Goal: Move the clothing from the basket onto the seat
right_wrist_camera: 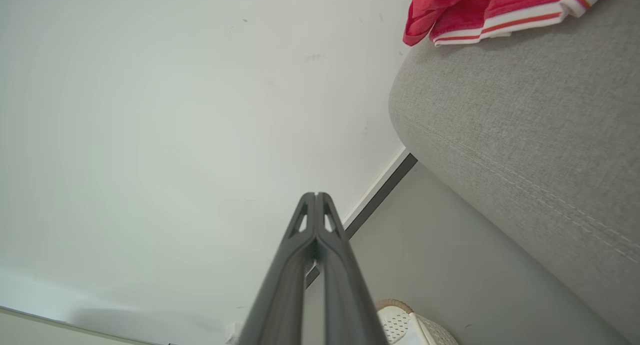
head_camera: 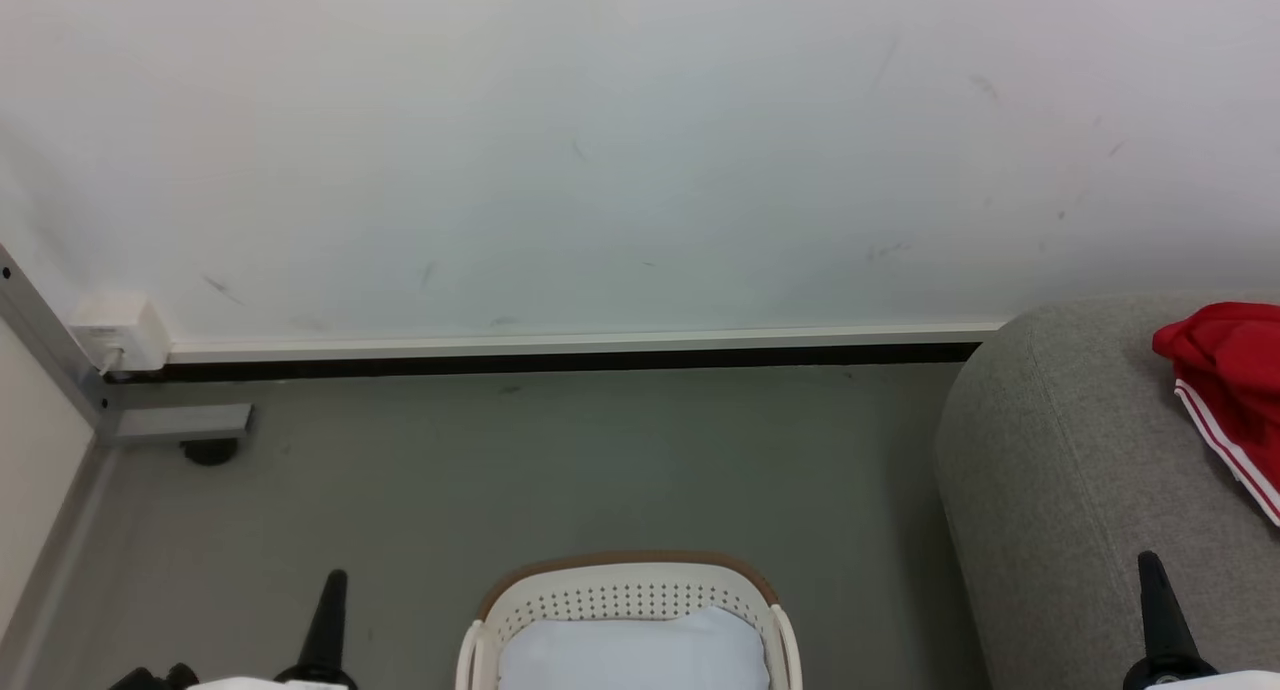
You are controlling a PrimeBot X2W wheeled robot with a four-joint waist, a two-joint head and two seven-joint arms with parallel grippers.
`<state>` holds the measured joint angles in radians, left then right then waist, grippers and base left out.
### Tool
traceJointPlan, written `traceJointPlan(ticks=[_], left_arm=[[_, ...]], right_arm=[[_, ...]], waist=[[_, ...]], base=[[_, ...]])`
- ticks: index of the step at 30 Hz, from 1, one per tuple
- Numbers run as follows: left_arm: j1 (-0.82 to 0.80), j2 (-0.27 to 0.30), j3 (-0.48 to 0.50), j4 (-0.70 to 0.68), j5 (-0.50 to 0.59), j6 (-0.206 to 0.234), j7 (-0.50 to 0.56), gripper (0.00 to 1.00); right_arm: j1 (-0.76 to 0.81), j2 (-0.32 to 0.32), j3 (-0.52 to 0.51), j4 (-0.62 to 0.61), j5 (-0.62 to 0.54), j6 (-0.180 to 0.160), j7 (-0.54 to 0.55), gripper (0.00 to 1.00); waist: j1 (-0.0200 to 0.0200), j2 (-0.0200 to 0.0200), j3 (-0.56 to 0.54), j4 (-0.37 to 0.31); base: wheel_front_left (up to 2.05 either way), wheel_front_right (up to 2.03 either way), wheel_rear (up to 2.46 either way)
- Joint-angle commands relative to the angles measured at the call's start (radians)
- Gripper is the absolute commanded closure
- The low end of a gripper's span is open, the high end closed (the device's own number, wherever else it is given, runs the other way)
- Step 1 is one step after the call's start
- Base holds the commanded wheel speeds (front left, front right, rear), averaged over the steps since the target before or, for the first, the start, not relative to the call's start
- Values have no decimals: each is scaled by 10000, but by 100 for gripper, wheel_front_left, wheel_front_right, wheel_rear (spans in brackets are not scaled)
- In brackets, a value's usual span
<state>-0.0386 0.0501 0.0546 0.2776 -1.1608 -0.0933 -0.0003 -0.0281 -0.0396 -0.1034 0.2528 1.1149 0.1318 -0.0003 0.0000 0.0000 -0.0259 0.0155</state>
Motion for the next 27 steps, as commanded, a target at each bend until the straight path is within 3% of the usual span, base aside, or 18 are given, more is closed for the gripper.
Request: traceJointPlan(ticks=[1,27], left_arm=[[-212,43,71,-129,-347,-81,74,100],[-510,26,372,-244,-2617,-248,671,100]], right_arm=[[-239,-112,-37,-129,286,-11,63,100],[-589,-134,-87,-116,2850,-16,666,100]], waist=[[0,0,7,-4],[0,0,144,-77]], base=[[0,0,0],[0,0,0]])
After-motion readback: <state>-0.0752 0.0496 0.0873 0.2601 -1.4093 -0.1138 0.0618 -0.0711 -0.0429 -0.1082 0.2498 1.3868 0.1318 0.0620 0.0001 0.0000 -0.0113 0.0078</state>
